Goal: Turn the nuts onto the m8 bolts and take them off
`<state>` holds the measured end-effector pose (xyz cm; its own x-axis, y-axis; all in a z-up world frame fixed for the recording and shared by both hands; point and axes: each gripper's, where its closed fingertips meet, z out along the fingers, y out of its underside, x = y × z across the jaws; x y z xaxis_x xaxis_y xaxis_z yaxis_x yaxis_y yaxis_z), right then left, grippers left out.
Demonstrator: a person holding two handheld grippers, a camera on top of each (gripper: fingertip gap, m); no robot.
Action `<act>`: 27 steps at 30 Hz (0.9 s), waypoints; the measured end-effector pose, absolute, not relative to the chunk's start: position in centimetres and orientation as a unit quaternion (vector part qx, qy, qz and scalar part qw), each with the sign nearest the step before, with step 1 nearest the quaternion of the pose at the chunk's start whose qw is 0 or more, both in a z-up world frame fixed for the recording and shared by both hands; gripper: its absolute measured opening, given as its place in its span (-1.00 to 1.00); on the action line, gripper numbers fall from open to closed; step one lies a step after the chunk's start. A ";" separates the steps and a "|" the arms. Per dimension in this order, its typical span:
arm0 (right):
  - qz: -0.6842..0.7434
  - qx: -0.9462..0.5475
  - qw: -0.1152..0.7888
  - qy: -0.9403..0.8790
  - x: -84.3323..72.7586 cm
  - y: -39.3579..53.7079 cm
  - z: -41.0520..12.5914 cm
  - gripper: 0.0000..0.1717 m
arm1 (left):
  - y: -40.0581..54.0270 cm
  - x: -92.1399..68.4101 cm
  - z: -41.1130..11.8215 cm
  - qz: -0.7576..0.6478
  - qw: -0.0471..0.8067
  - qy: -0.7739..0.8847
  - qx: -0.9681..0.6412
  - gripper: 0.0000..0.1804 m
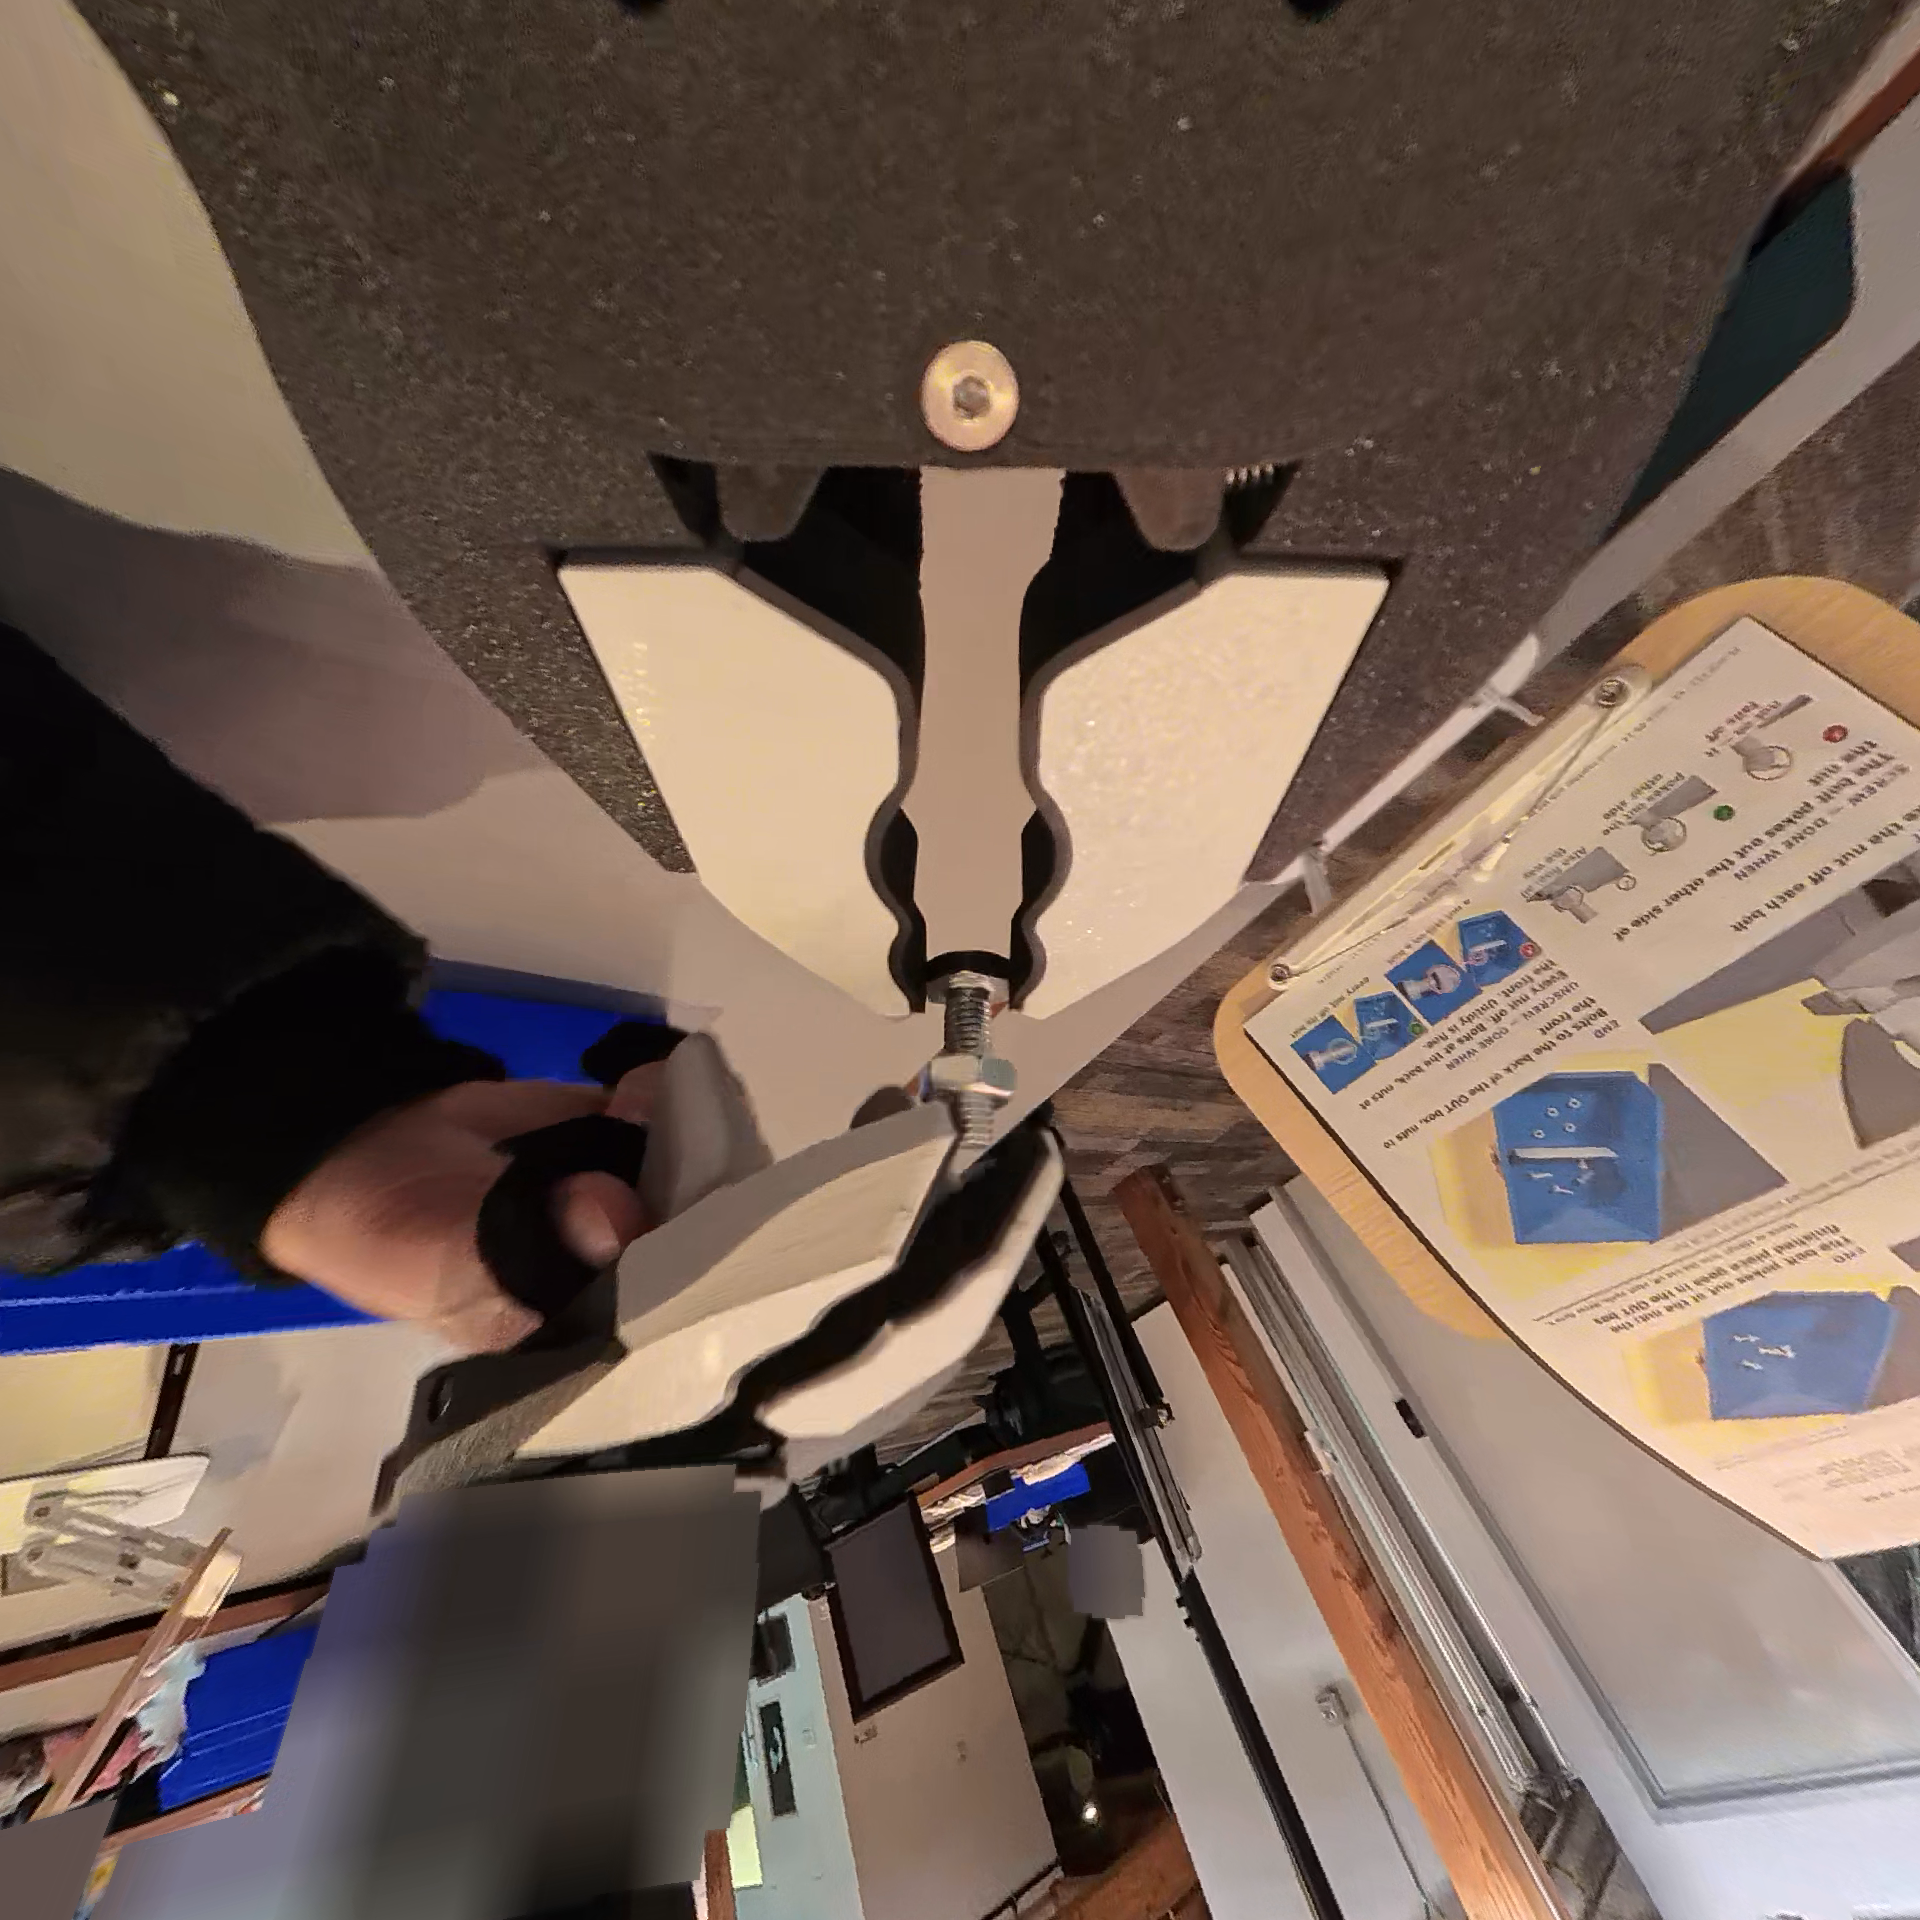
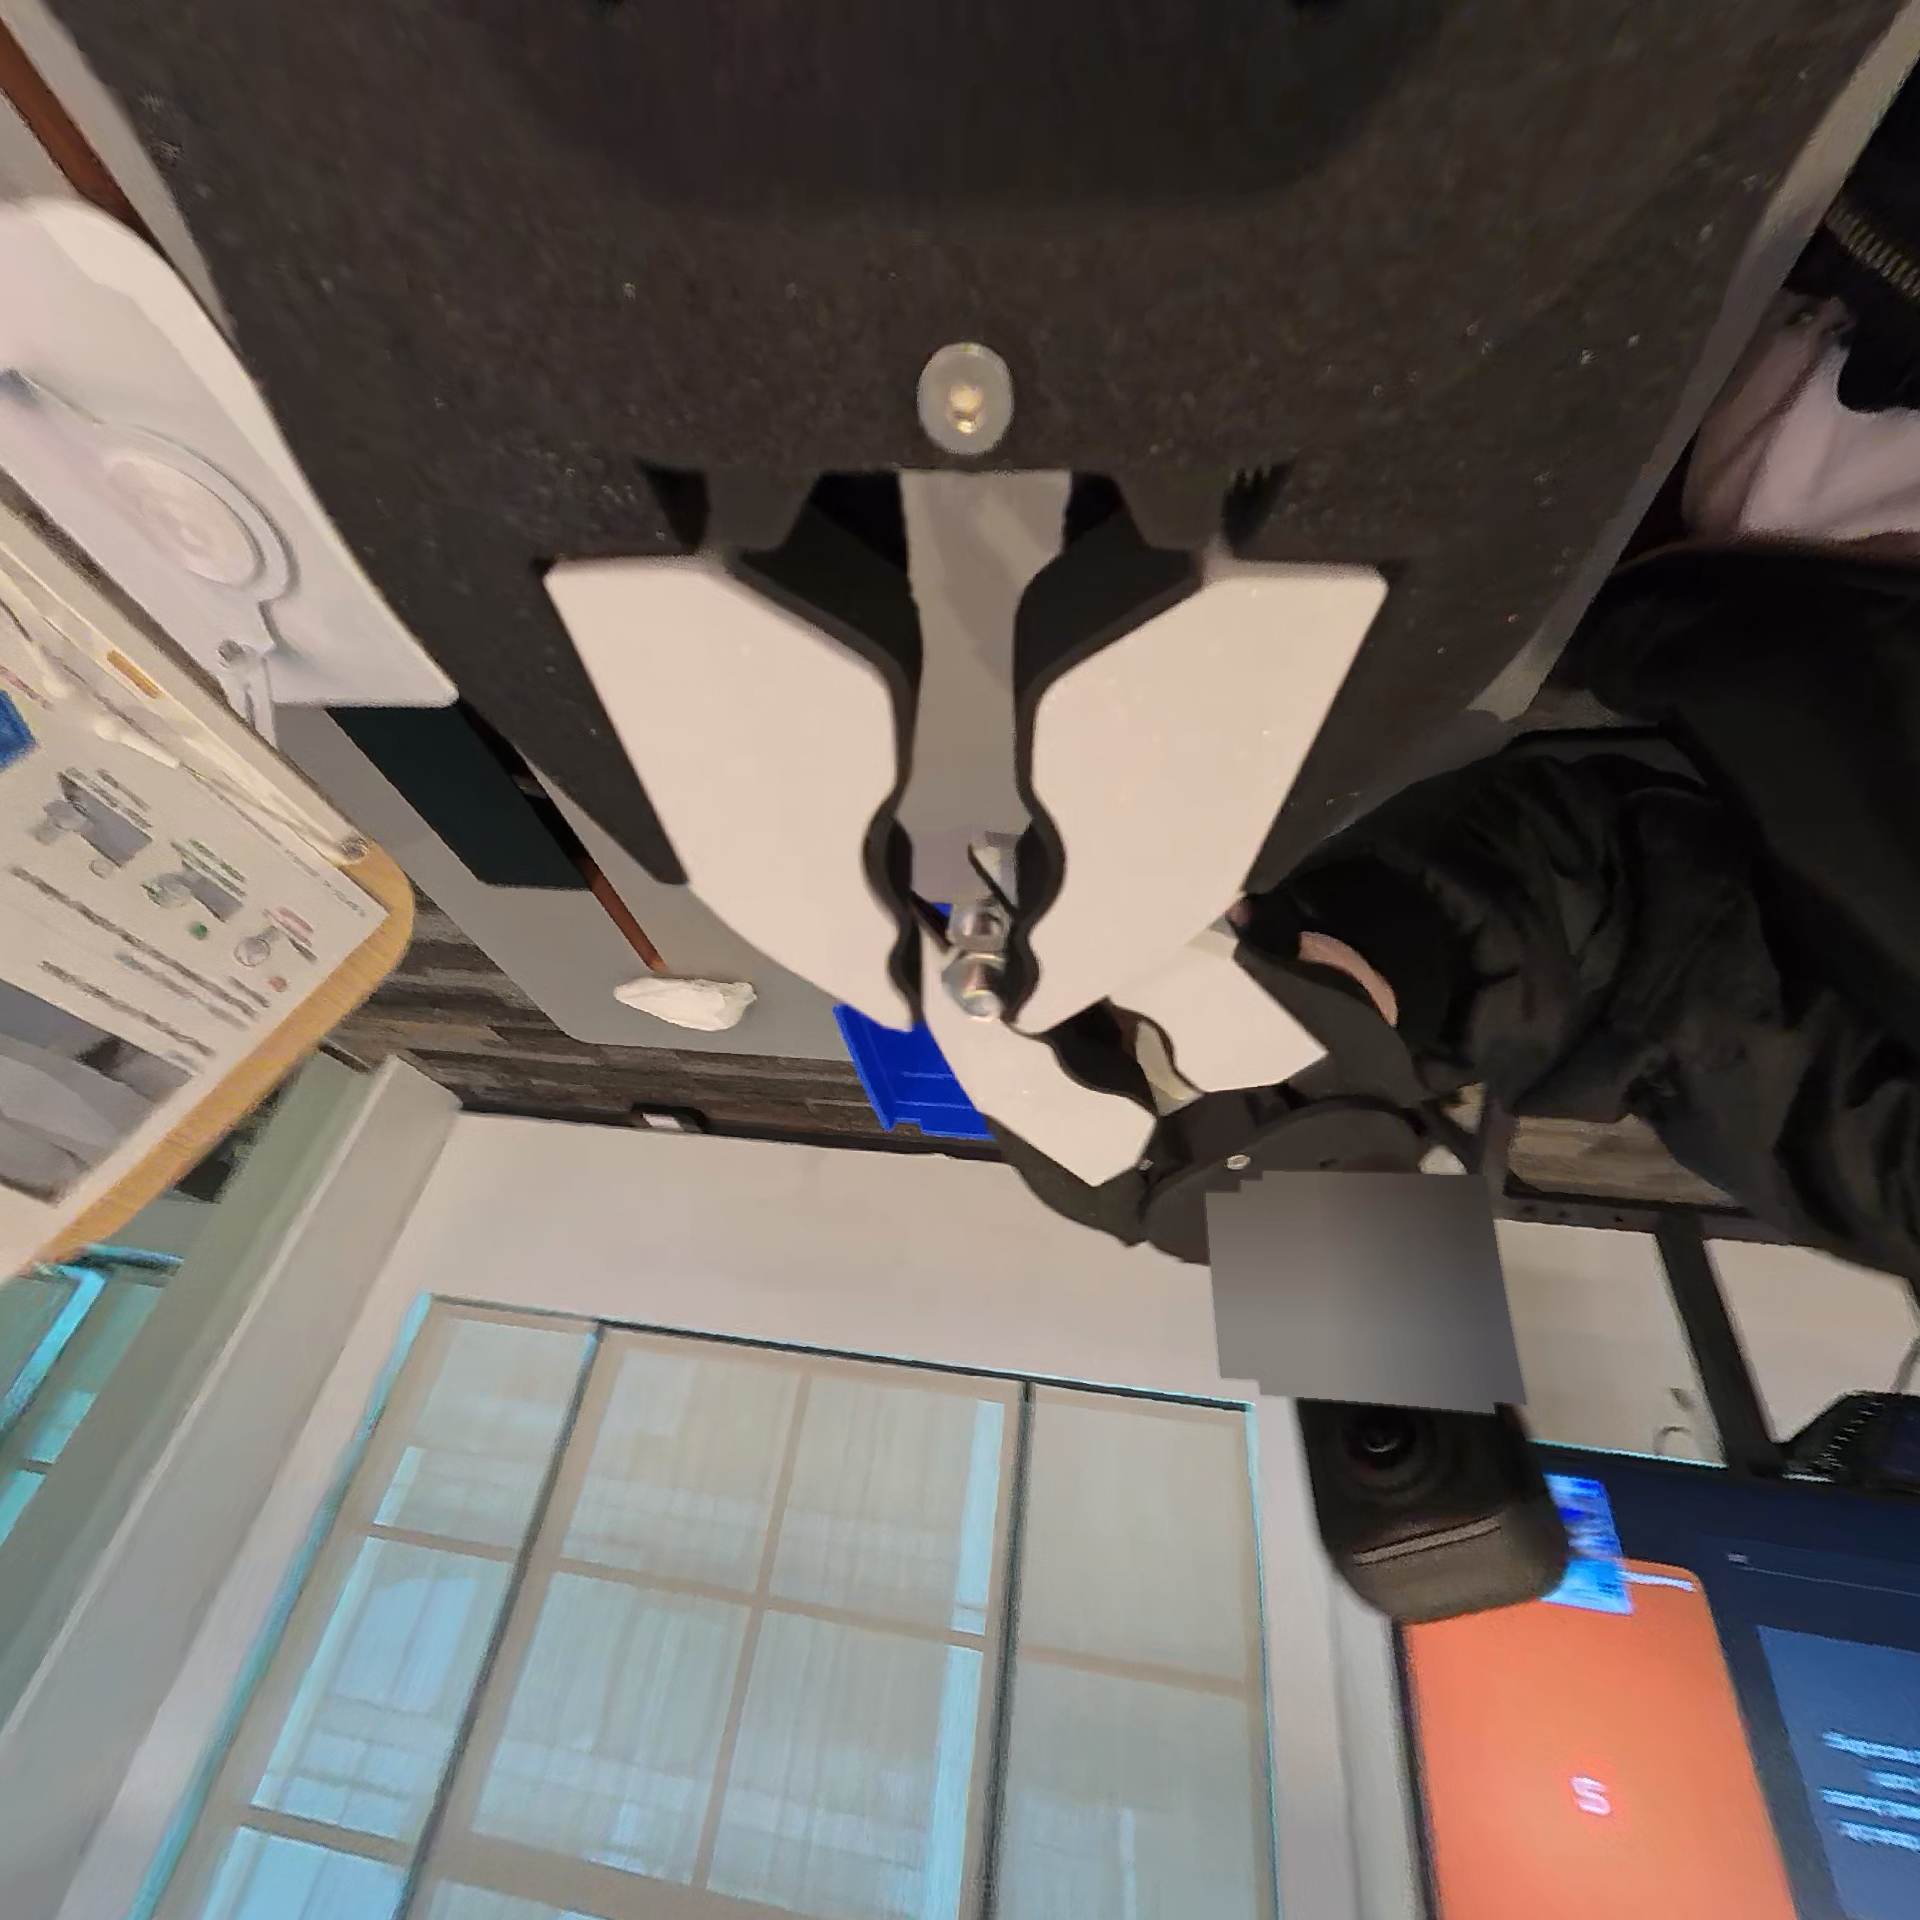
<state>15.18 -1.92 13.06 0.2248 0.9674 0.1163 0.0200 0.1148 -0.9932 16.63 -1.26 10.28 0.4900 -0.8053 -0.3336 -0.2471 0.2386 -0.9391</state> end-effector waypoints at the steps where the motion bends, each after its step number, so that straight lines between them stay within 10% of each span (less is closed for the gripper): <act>1: 0.398 -0.547 0.578 -0.456 15.7 -1.5 13.1 -0.73 | -0.9 16.7 10.1 -0.206 0.643 0.458 -0.578 -0.84; 27: 0.303 -0.748 0.455 -0.375 16.2 1.3 6.7 -0.84 | 2.4 17.4 5.7 -0.074 0.626 0.504 -0.591 -0.84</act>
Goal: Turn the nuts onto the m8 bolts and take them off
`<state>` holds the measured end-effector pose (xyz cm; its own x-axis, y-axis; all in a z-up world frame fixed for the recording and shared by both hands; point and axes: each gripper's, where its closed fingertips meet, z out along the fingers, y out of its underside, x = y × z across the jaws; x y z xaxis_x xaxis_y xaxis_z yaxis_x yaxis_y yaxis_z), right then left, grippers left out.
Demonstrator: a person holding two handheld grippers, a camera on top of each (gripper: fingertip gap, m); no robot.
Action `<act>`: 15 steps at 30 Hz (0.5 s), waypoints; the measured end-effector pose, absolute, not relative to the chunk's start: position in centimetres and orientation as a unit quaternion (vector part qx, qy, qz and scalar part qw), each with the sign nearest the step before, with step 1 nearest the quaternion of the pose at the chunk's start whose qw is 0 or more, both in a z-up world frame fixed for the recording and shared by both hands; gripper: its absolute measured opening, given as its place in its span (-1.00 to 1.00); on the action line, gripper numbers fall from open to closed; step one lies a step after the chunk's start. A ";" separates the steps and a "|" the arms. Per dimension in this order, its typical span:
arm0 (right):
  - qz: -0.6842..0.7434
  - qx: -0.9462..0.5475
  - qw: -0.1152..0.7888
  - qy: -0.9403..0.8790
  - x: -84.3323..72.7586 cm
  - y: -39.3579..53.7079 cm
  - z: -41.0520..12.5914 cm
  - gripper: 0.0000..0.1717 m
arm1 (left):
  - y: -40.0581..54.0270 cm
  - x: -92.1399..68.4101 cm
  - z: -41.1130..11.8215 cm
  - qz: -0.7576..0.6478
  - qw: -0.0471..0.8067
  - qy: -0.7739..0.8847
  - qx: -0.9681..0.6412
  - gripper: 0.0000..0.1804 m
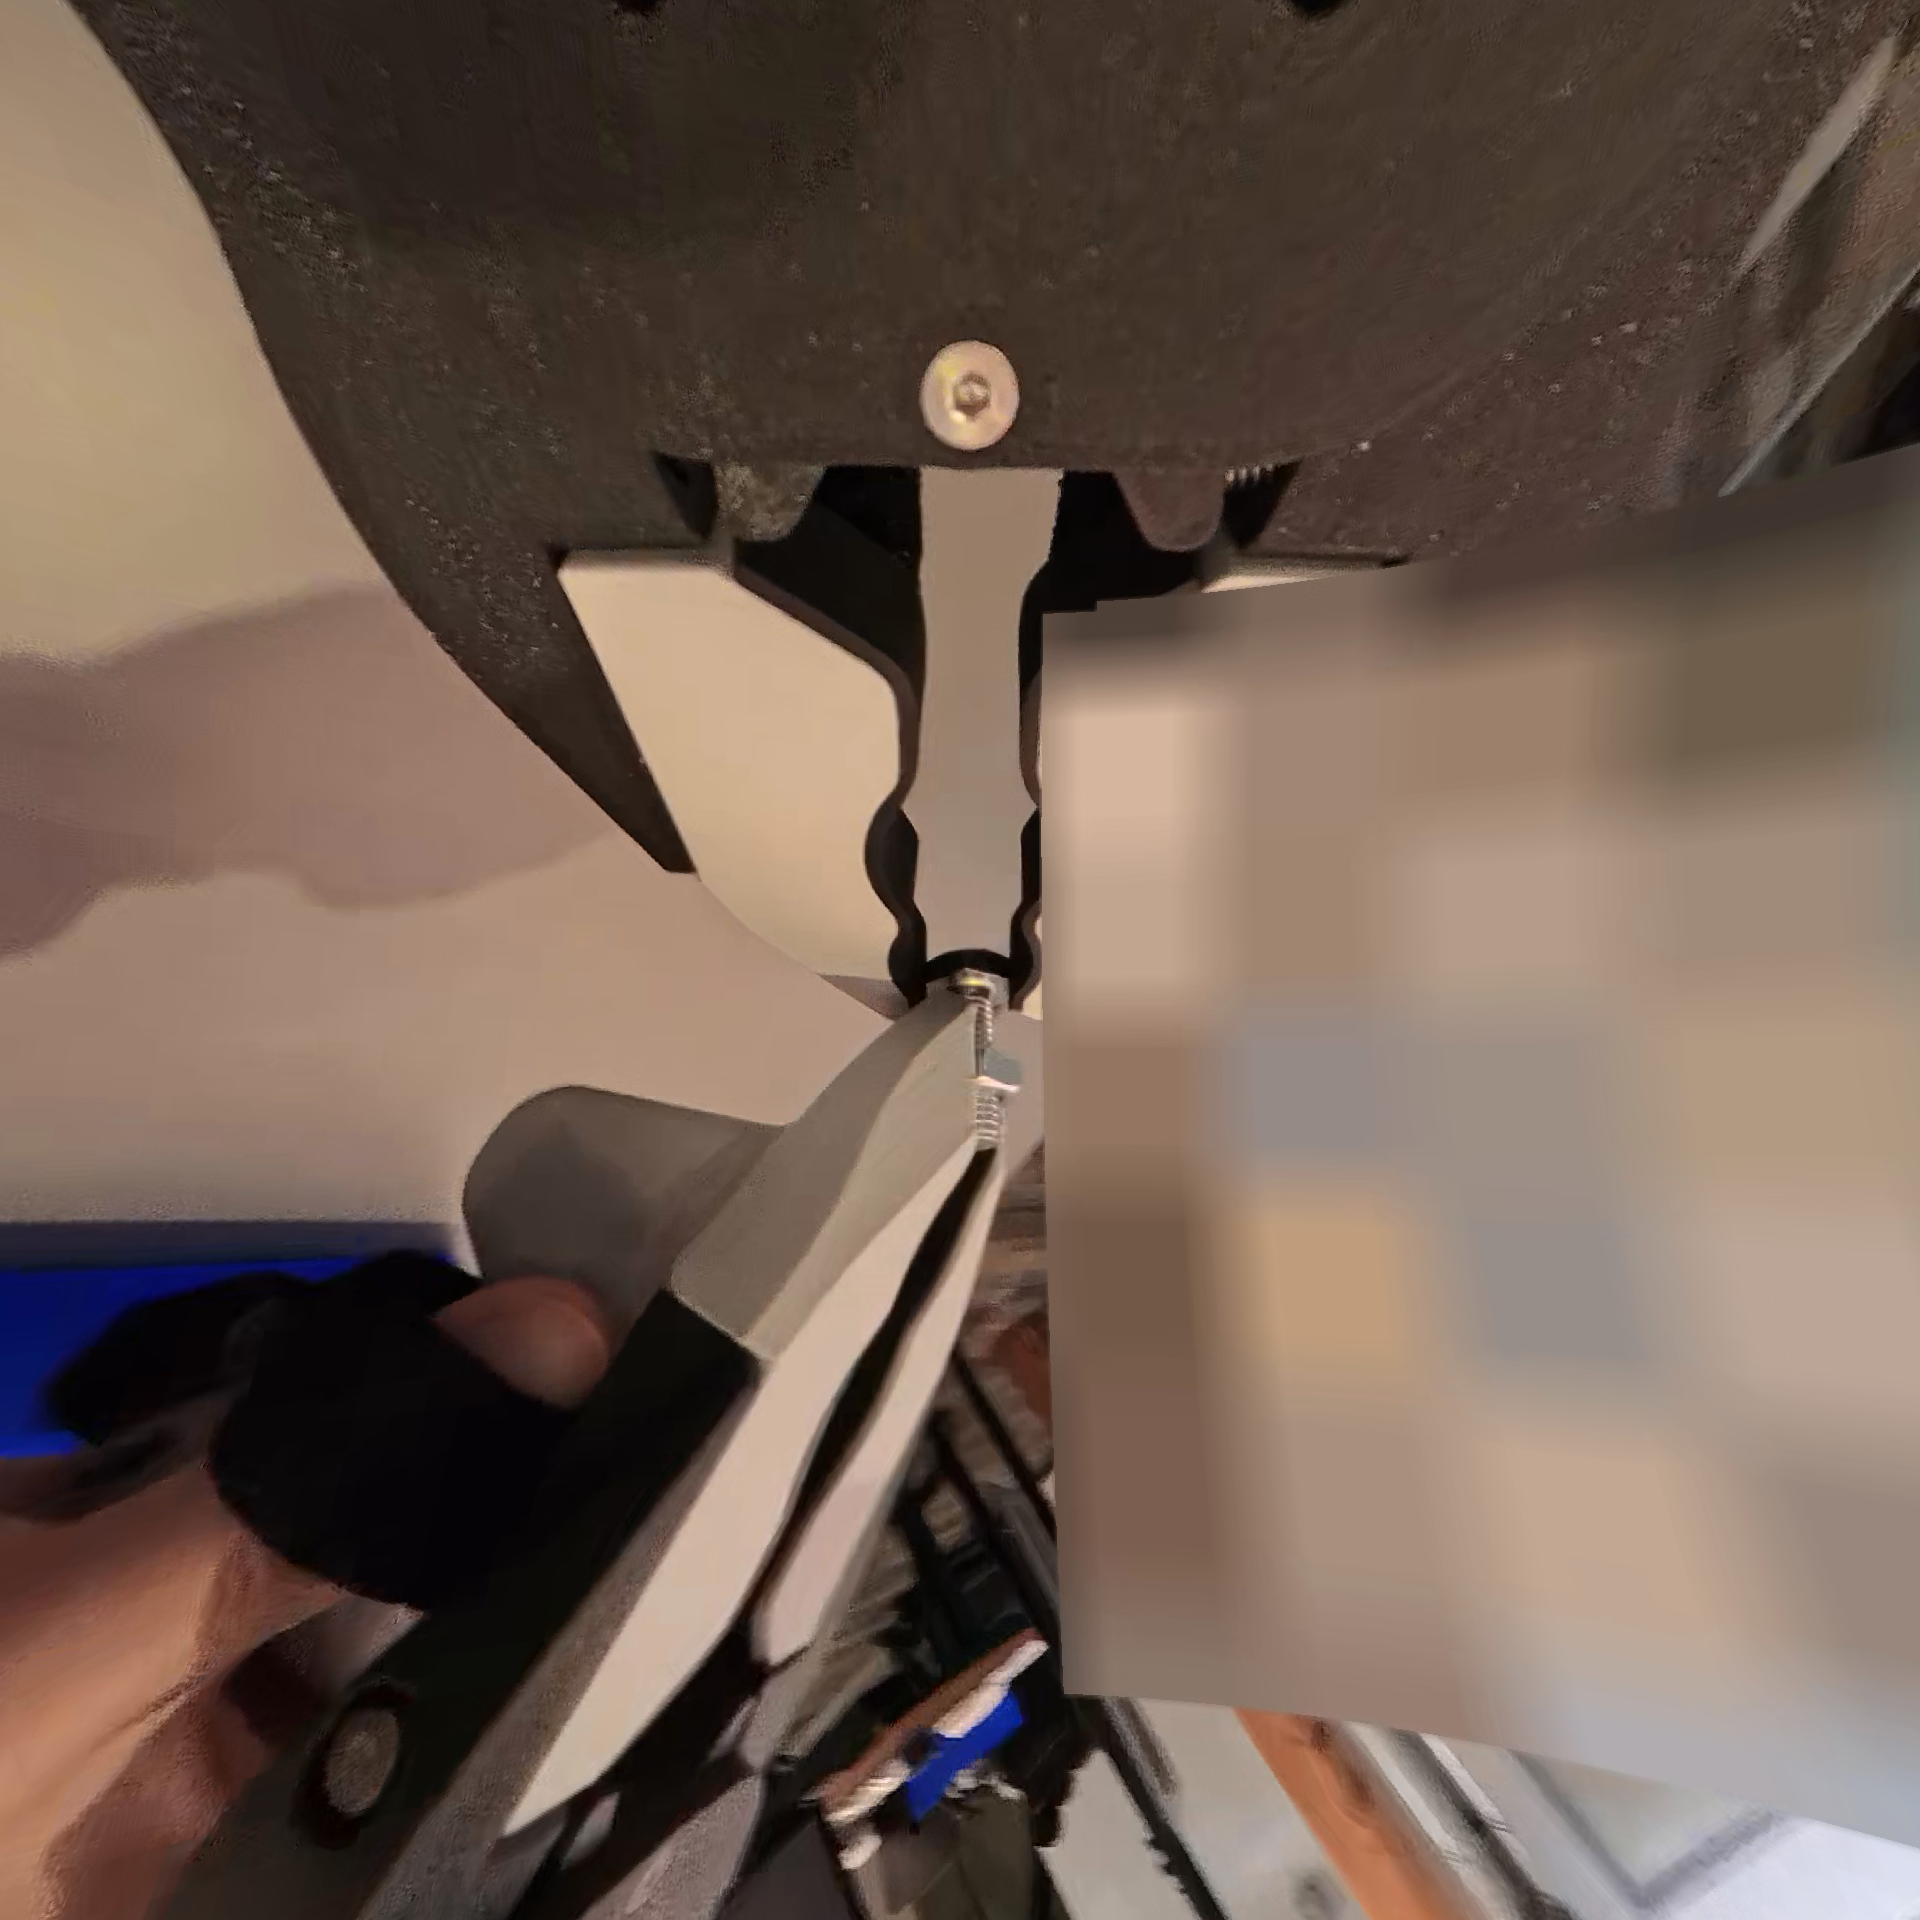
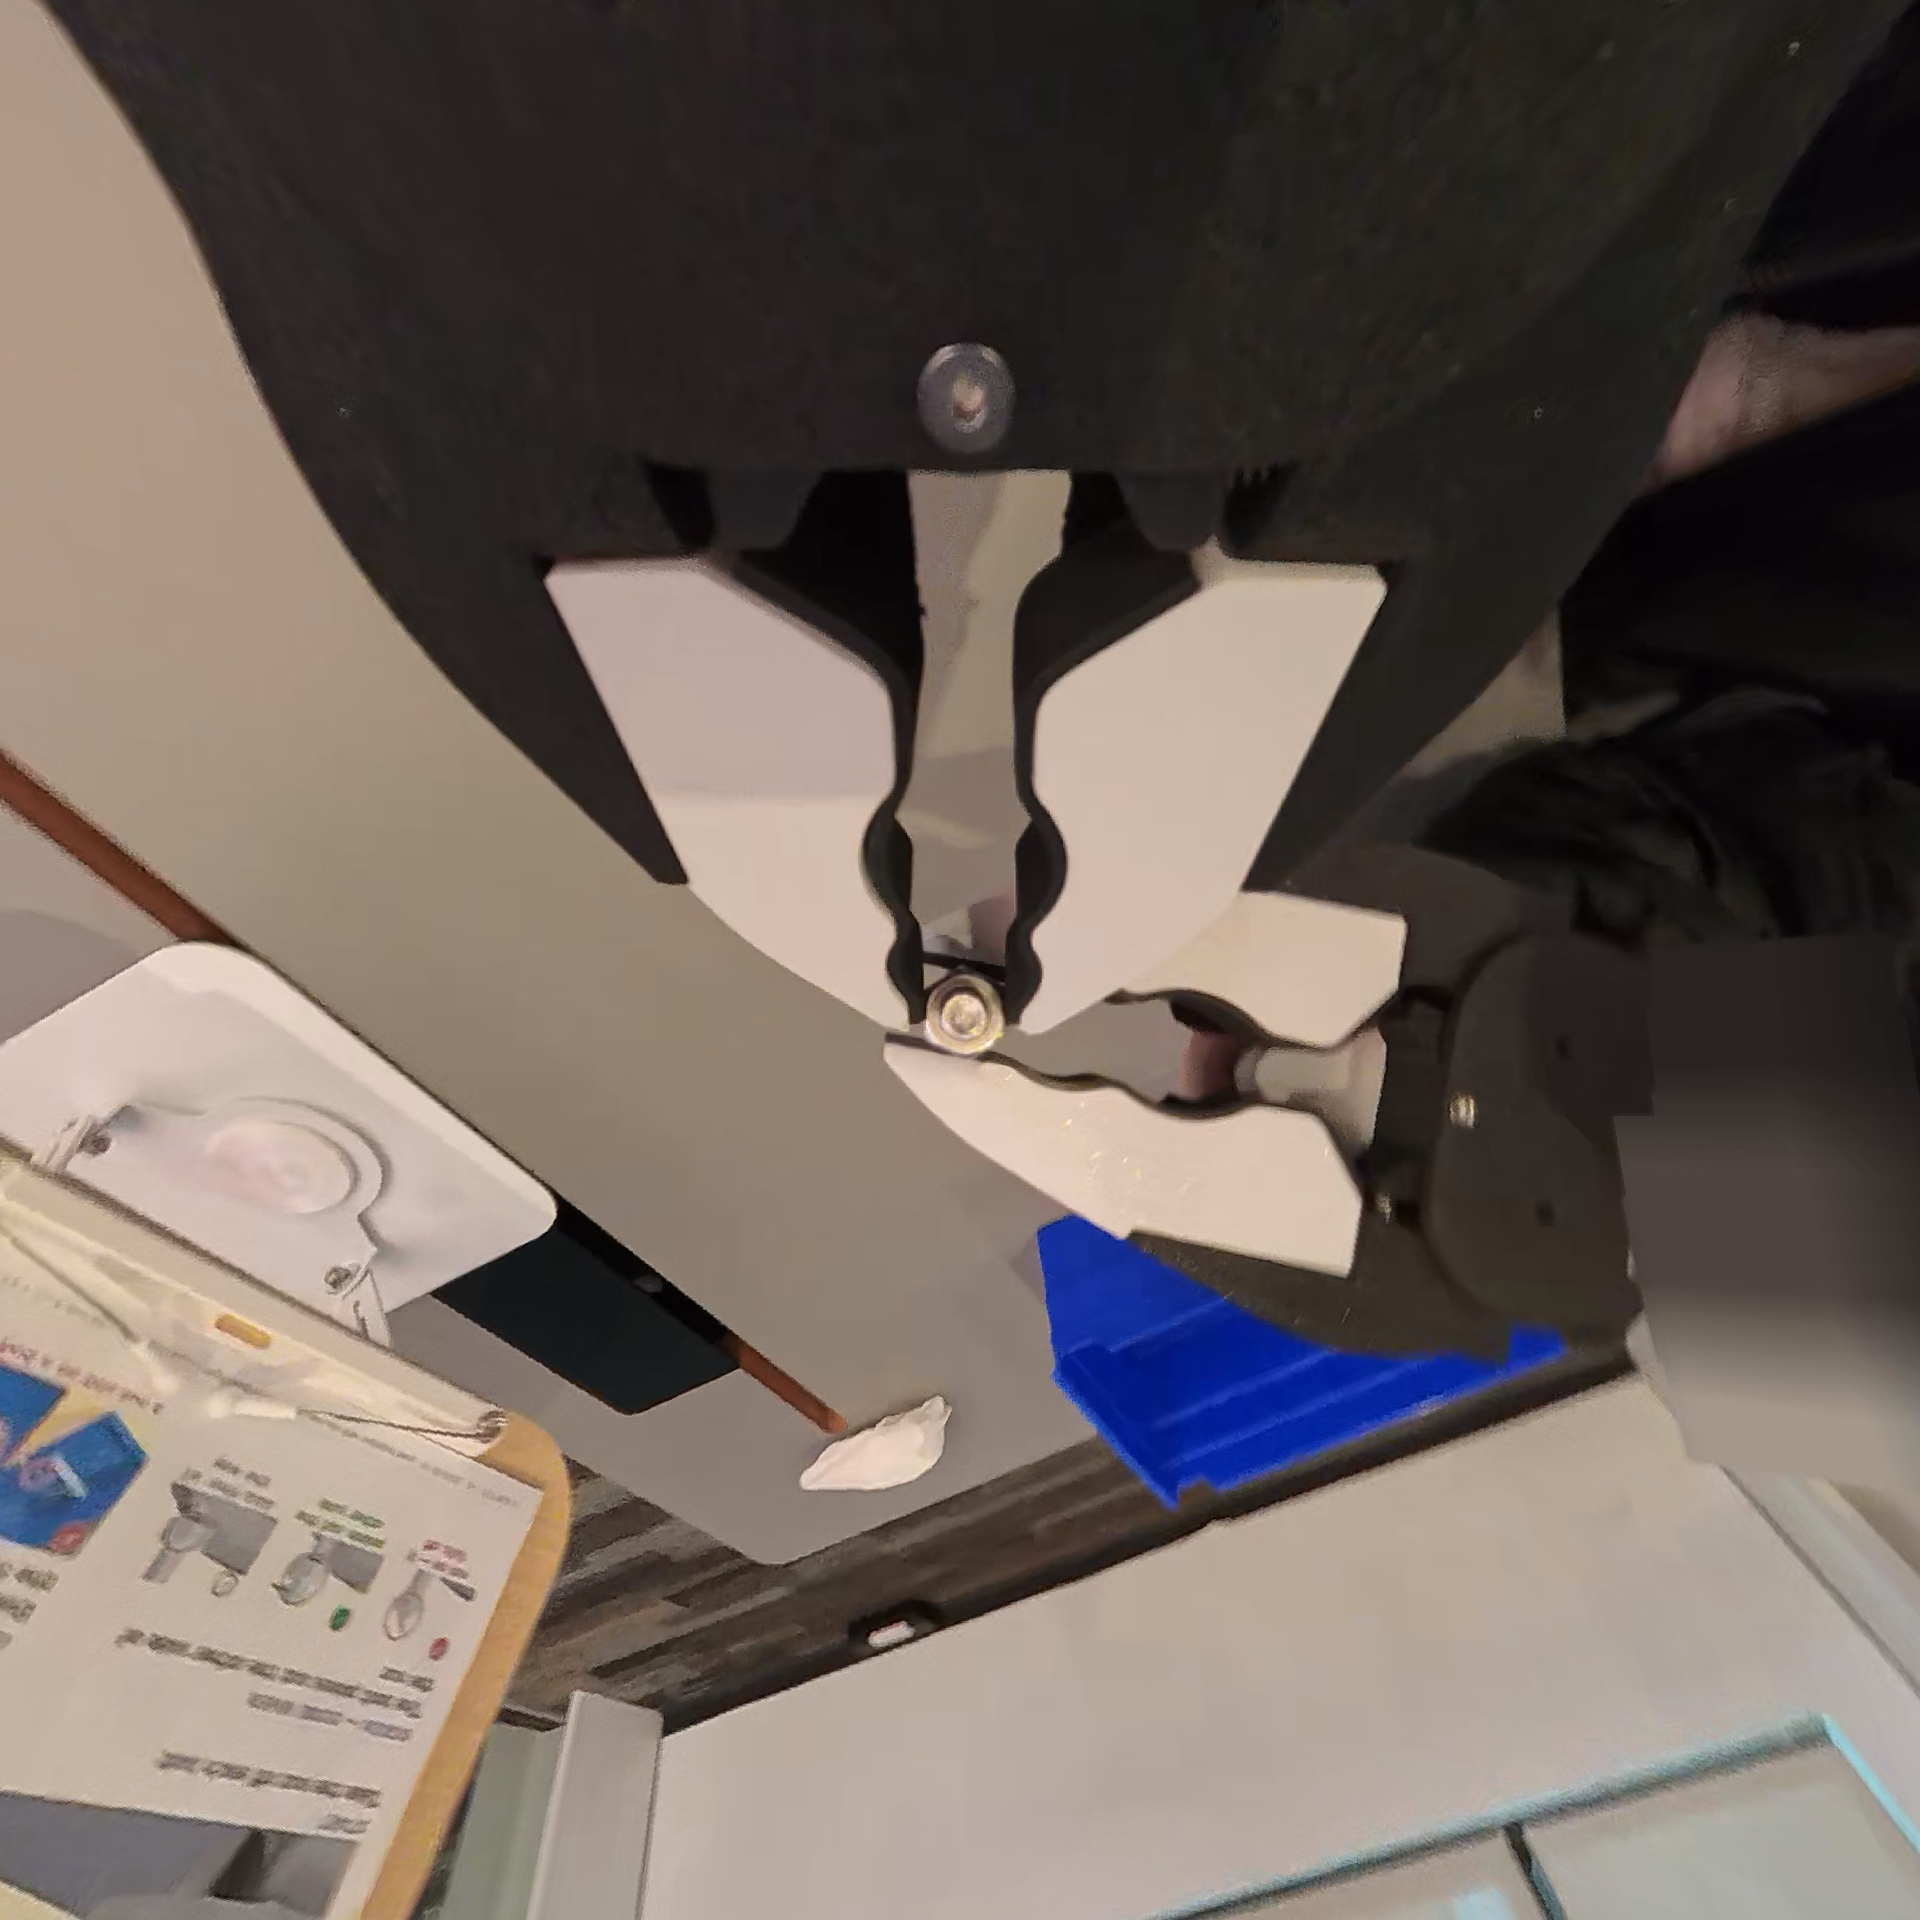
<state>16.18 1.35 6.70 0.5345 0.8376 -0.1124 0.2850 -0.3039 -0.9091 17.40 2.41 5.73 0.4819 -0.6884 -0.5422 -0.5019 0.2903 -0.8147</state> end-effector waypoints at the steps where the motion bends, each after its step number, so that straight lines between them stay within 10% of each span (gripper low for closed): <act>1: 0.297 -0.739 0.452 -0.401 16.2 0.9 6.7 -0.84 | 1.8 17.5 5.6 -0.101 0.610 0.517 -0.592 -0.84; 7: 0.308 -0.602 0.506 -0.535 15.9 -2.5 9.0 -0.81 | -2.7 17.6 7.3 -0.339 0.511 0.531 -0.585 -0.84; 15: 0.385 -0.587 0.548 -0.456 16.4 -1.9 12.1 -0.71 | -1.6 16.5 9.1 -0.327 0.557 0.493 -0.582 -0.84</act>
